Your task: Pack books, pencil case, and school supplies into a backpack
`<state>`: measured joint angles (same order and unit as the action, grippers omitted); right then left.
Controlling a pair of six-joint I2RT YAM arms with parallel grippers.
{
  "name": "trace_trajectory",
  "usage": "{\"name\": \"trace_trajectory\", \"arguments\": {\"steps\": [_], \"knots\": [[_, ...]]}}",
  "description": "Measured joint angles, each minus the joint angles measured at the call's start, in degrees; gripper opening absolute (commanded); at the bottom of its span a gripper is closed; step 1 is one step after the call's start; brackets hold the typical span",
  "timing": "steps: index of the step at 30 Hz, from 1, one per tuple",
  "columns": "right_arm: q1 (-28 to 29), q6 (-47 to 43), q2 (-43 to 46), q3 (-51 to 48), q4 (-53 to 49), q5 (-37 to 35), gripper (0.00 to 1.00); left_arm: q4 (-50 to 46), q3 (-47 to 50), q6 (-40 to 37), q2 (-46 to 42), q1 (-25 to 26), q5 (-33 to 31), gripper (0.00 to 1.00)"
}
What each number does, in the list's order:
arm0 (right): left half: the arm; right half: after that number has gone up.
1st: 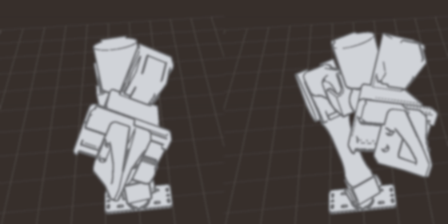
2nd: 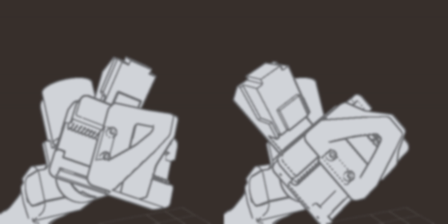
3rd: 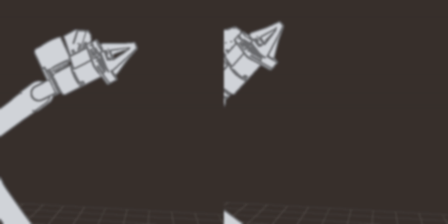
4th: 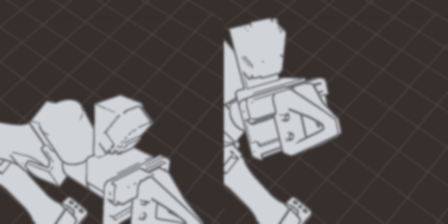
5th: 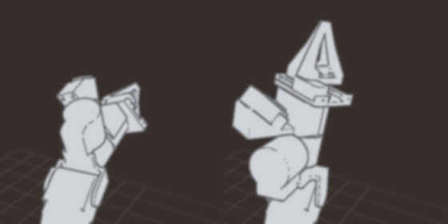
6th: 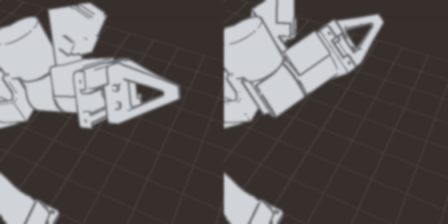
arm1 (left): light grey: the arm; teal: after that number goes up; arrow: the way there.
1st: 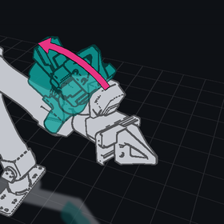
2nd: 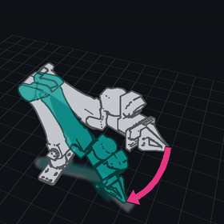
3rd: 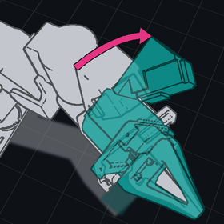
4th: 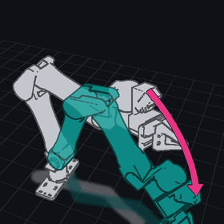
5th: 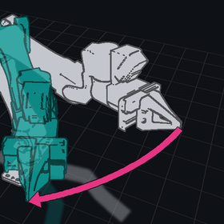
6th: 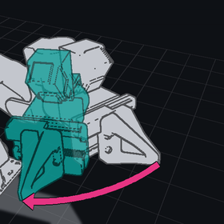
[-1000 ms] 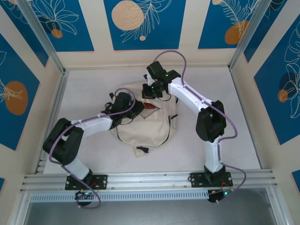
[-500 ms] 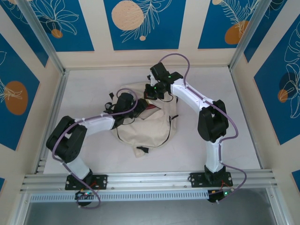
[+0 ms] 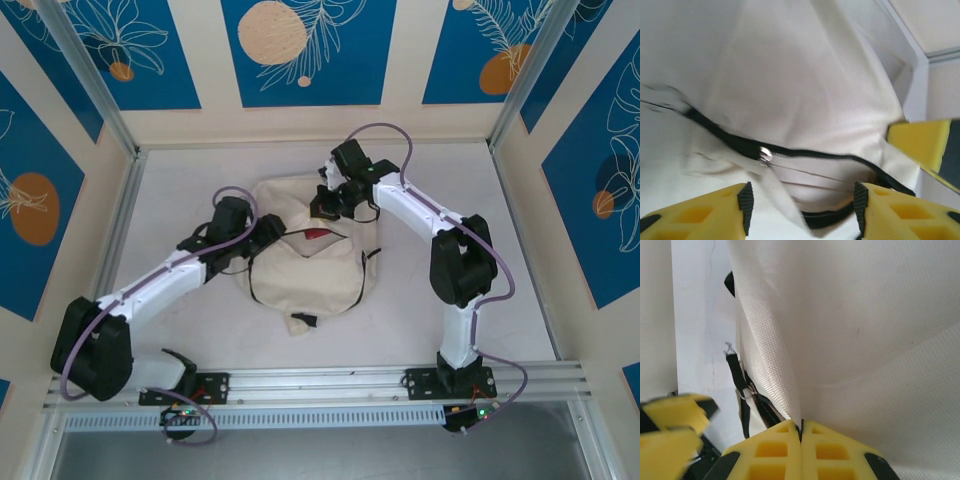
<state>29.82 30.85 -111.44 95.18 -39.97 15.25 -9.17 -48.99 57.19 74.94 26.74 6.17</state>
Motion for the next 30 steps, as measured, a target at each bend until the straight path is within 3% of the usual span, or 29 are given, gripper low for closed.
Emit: {"name": "trace_trajectory", "arguments": {"steps": [5, 11, 19, 25, 30], "knots": [[0.5, -0.9, -0.1, -0.6, -1.9, -1.2, 0.38, -5.4, 0.0, -3.8, -2.0, -5.6, -0.3, 0.66], [4.6, -2.6, -0.1, 4.3, -6.5, -13.9, 0.49, -10.0, 0.0, -6.8, -2.0, -11.0, 0.9, 0.74], [13.2, -7.8, -0.8, 9.3, -7.9, -29.3, 0.53, -12.6, 2.0, -8.0, -2.0, -18.3, 3.0, 0.88], [17.6, -11.5, -8.0, 19.6, -9.3, -31.4, 0.49, -15.4, 2.9, -8.8, -2.4, -21.0, 3.2, 0.97], [18.9, -13.1, -16.1, 27.6, -11.5, -31.5, 0.46, -16.5, 3.8, -9.4, -4.2, -21.6, 3.2, 0.98]]}}
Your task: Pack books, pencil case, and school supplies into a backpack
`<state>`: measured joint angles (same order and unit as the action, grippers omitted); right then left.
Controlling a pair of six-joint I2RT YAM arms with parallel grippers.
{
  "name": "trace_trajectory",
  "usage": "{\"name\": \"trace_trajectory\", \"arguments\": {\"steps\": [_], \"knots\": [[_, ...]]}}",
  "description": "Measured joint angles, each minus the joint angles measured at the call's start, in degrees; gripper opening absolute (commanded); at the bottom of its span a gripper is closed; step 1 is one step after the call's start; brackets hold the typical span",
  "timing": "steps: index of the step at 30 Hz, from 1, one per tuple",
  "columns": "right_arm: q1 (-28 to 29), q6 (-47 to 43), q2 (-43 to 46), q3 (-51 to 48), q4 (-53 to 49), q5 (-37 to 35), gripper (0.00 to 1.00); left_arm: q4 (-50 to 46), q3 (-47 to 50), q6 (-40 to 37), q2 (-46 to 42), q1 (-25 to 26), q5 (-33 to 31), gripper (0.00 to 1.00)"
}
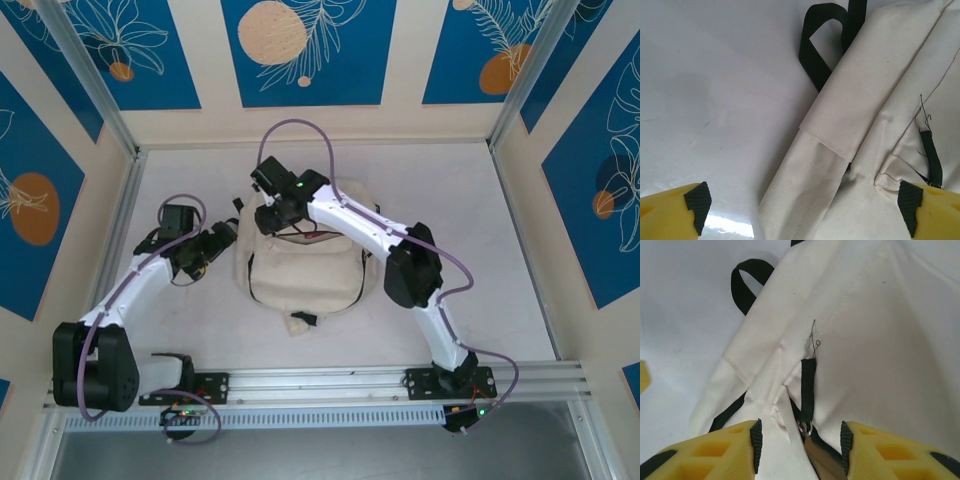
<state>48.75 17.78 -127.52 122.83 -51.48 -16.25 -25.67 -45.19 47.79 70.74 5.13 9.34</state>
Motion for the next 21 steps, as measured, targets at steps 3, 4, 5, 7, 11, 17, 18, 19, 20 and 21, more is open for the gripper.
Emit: {"name": "trace_trajectory", "arguments": {"steps": [3, 4, 5, 7, 11, 17, 18, 19, 20, 21], "knots": [[0.4, -0.8, -3.9, 3.2, -1.4, -0.2, 0.44, -0.4, 0.3, 0.0, -0.6, -0.3, 0.0, 0.98], [0.5, -1.0, -5.0, 4.1, -2.0, -0.3, 0.43, -0.4, 0.5, 0.0, -0.6, -0.3, 0.0, 0.98], [0.6, -1.2, -5.9, 4.8, -2.5, -0.6, 0.43, -0.4, 0.6, -0.1, -0.6, -0.4, 0.0, 0.98], [0.8, -1.7, -7.1, 5.6, -3.4, -1.6, 0.41, -0.5, 0.9, -0.2, -0.6, -0.4, 0.0, 0.98], [1.6, -3.2, -8.6, 6.2, -4.7, -3.1, 0.37, -0.6, 1.2, -0.2, -0.6, -0.5, 0.0, 0.98], [2.8, -4.6, -10.6, 6.7, -5.6, -7.6, 0.35, -0.5, 1.6, -0.2, -0.6, -0.5, 0.1, 0.99], [3.0, -4.8, -10.8, 6.8, -5.7, -8.4, 0.32, -0.5, 1.7, -0.2, -0.6, -0.5, 0.1, 0.98], [3.0, -4.9, -11.1, 6.9, -5.9, -9.3, 0.3, -0.5, 1.8, -0.2, -0.6, -0.5, 0.1, 0.99], [3.0, -5.0, -11.4, 7.0, -6.0, -9.9, 0.28, -0.5, 1.8, -0.2, -0.6, -0.5, 0.1, 0.99], [3.0, -5.0, -11.7, 7.0, -6.1, -10.3, 0.26, -0.5, 1.9, -0.2, -0.6, -0.5, 0.3, 0.99]]}}
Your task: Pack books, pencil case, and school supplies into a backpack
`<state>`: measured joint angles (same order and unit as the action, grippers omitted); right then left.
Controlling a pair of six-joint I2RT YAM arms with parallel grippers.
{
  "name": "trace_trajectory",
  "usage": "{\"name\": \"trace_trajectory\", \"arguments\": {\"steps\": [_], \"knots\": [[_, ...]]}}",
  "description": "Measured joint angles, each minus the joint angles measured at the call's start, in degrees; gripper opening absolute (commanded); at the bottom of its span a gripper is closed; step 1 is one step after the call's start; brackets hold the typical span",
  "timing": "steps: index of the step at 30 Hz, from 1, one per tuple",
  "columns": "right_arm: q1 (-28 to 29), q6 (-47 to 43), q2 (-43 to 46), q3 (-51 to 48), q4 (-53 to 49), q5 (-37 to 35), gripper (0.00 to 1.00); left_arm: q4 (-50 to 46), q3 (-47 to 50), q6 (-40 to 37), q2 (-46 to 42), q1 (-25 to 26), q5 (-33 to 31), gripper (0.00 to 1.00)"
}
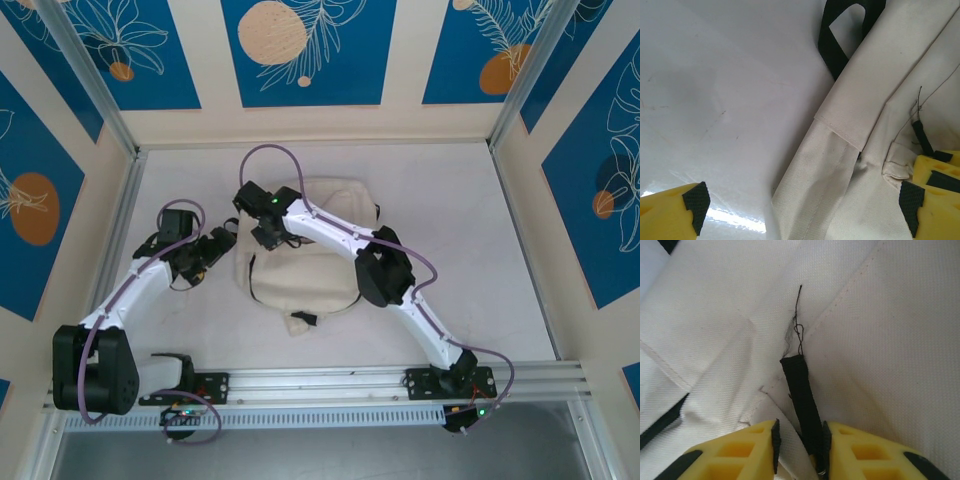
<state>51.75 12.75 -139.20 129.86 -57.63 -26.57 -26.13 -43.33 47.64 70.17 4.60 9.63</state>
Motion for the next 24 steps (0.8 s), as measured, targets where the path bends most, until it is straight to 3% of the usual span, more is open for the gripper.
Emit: {"name": "trace_trajectory", "arguments": {"steps": [6, 13, 19, 24], "knots": [[-0.3, 0.8, -1.5, 2.1, -1.1, -0.3, 0.25, 0.9, 0.3, 0.9, 0.0, 0.0, 1.9, 0.99], [-0.8, 2.3, -3.9, 5.2, -1.9, -1.6, 0.35, 1.7, 0.5, 1.5, 0.0, 0.0, 3.3, 0.98], [-0.6, 2.2, -4.7, 5.9, -1.8, -2.2, 0.36, 1.9, 0.9, 1.5, 0.0, 0.0, 3.7, 0.99], [-0.7, 2.1, -4.8, 6.1, -1.8, -2.5, 0.2, 2.4, 1.0, 1.5, 0.0, 0.0, 4.0, 0.98]]}}
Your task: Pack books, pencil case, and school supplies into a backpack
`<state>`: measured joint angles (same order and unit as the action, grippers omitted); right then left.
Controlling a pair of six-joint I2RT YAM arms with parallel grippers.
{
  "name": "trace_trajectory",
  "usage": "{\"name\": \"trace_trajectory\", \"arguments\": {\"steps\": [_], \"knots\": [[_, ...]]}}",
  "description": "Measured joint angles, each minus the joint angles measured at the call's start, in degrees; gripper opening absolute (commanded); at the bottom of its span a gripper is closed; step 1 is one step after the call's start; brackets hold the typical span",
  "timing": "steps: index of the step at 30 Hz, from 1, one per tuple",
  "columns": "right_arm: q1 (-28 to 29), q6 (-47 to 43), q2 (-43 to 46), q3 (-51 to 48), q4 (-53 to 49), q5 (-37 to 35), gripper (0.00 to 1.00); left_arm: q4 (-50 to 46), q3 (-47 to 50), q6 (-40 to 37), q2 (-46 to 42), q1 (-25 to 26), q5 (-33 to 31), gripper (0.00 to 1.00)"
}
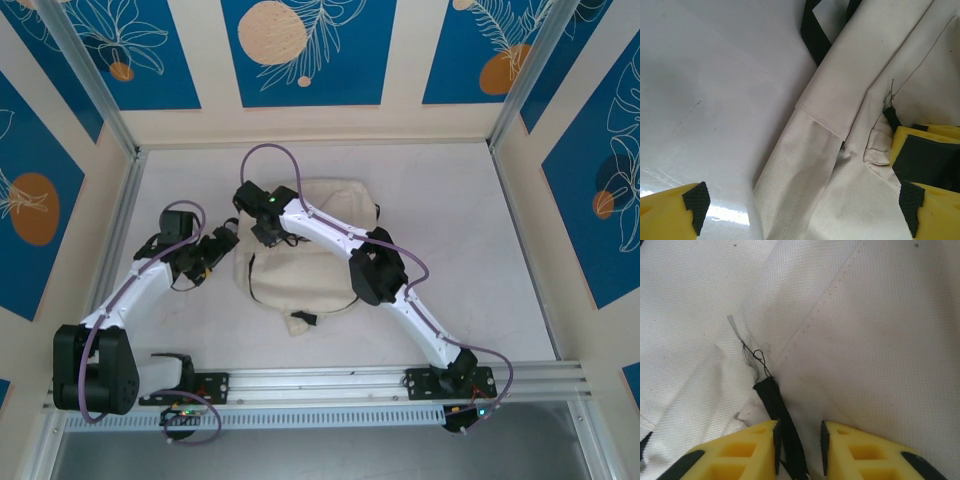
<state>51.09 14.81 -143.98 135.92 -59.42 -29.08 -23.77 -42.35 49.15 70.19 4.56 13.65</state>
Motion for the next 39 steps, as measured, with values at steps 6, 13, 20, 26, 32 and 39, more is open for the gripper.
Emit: {"name": "trace_trajectory", "arguments": {"steps": [6, 13, 20, 26, 32, 39], "knots": [[-0.1, 0.6, 0.0, 0.0, 0.0, -0.6, 0.02, 0.9, 0.0, 0.0, 0.2, 0.0, 1.4, 0.97], [-0.2, 2.1, 2.1, -1.2, 0.3, 0.3, 0.0, 3.2, 0.1, -0.1, 1.9, -0.1, 5.4, 0.88], [-0.7, 4.1, 10.4, -6.8, 3.0, 3.6, 0.0, 7.1, 0.1, -0.3, 5.3, -0.1, 11.8, 0.86], [-1.6, 6.4, 16.9, -13.0, 6.4, 8.9, 0.0, 12.7, 0.1, -0.1, 8.4, 0.0, 18.0, 0.84], [-3.3, 8.8, 19.4, -17.9, 9.9, 14.5, 0.0, 18.4, -0.3, 2.1, 12.8, 0.6, 22.6, 0.71], [-4.4, 10.7, 19.7, -19.5, 12.1, 18.2, 0.0, 22.1, -2.7, 3.5, 18.1, 2.1, 25.4, 0.52]]}}
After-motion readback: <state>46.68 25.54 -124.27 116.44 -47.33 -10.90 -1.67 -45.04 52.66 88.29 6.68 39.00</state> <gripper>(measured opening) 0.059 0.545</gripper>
